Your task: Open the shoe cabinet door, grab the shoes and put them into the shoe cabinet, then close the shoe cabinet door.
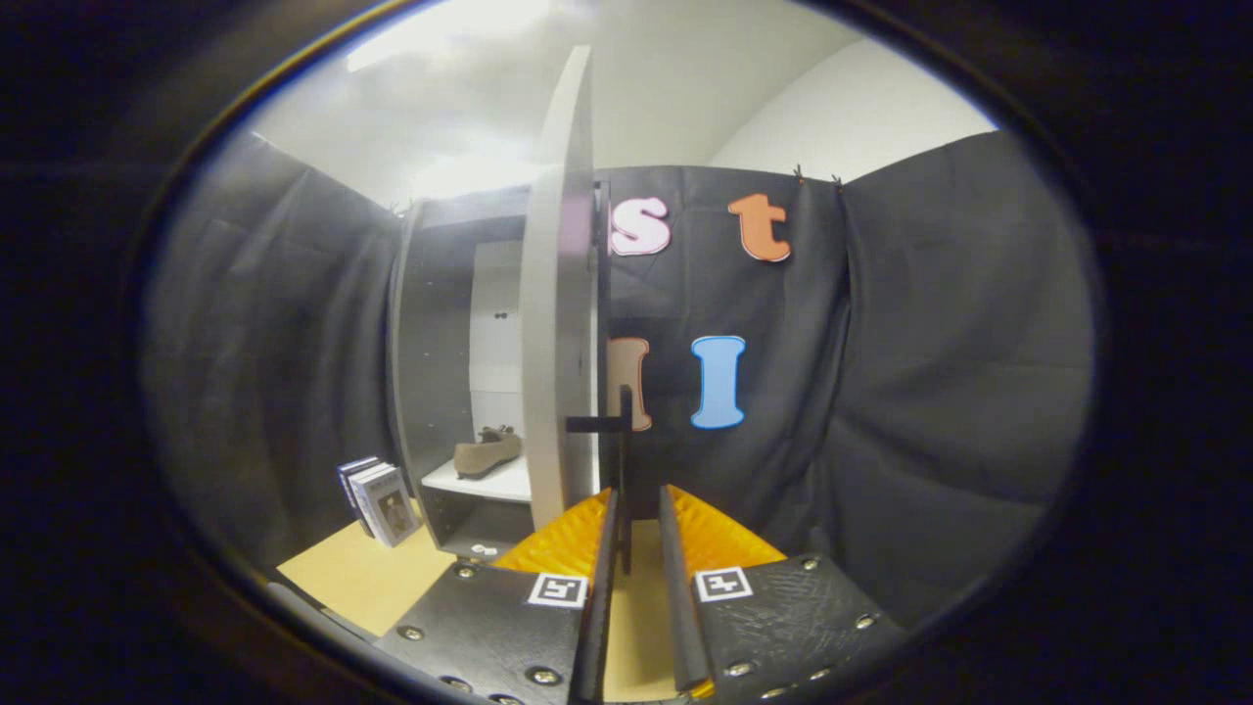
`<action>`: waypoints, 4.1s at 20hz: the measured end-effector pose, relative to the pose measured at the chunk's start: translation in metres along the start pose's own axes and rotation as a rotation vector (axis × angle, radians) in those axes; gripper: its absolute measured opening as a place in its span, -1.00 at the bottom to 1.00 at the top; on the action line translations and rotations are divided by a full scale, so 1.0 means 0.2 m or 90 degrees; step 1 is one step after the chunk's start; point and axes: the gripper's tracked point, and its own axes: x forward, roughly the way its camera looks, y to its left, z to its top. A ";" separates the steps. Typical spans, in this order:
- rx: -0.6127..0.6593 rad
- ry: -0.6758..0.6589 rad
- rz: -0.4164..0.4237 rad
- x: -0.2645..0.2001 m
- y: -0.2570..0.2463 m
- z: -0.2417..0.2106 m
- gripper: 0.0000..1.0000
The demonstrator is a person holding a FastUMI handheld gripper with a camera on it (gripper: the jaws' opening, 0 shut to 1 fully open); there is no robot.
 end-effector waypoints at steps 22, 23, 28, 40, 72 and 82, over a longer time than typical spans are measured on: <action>0.061 0.154 -0.045 0.09 1.17 -1.01 -0.48; 0.059 0.166 -0.044 0.12 1.17 -1.10 -0.48; 0.044 0.207 -0.026 0.24 1.19 -1.52 -0.48; 0.042 0.372 0.007 0.31 1.23 -2.39 -0.47; -0.023 0.404 0.041 0.59 1.17 -2.11 -0.94; -0.050 0.291 0.080 0.89 1.11 -1.19 -0.94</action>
